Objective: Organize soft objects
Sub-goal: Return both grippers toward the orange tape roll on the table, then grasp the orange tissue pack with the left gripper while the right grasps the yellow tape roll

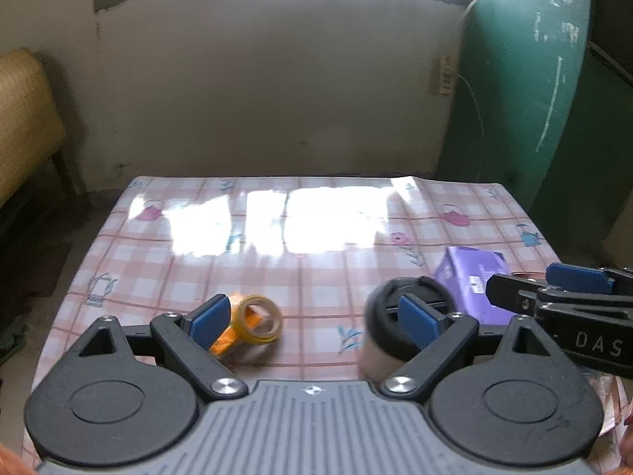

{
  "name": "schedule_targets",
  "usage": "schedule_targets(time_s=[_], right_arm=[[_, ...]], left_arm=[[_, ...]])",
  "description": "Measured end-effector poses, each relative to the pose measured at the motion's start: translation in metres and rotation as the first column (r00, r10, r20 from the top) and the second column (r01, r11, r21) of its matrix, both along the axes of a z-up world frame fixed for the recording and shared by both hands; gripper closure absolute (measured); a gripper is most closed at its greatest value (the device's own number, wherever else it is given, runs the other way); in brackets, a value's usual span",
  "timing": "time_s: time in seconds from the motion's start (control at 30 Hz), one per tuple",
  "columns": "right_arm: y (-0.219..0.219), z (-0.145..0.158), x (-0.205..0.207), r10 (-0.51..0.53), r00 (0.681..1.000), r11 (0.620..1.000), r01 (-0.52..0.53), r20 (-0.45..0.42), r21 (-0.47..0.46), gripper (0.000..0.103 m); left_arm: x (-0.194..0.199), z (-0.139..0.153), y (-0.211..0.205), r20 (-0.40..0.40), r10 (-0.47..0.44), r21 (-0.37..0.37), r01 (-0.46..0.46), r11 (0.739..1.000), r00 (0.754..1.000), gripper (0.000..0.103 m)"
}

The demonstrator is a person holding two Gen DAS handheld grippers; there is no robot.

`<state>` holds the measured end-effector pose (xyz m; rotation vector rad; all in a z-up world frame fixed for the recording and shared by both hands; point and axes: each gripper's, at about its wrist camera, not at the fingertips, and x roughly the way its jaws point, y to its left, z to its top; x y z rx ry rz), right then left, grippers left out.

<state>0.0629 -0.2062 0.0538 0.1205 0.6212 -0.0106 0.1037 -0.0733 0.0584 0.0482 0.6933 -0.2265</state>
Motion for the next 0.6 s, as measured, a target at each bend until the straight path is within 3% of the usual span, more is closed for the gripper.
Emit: schedule_targets(time_s=[0.37,0.6], right_arm=[[0.059,-0.011,0.018,0.094,0.995,0.995,-0.094,-0.021,-0.012,0.025],[0.091,-0.027,0.031,0.169,0.984,0.986,-0.168,-0.051,0.017,0.025]], left_arm=[[0.006,-0.007,0.050,-0.010,0.080,-0.015,-0.080,0.997,0.997,0.009],[0.010,-0.026,0.094,-0.035,0.142,-0.022,-0.142,0.990,0.989,0.009]])
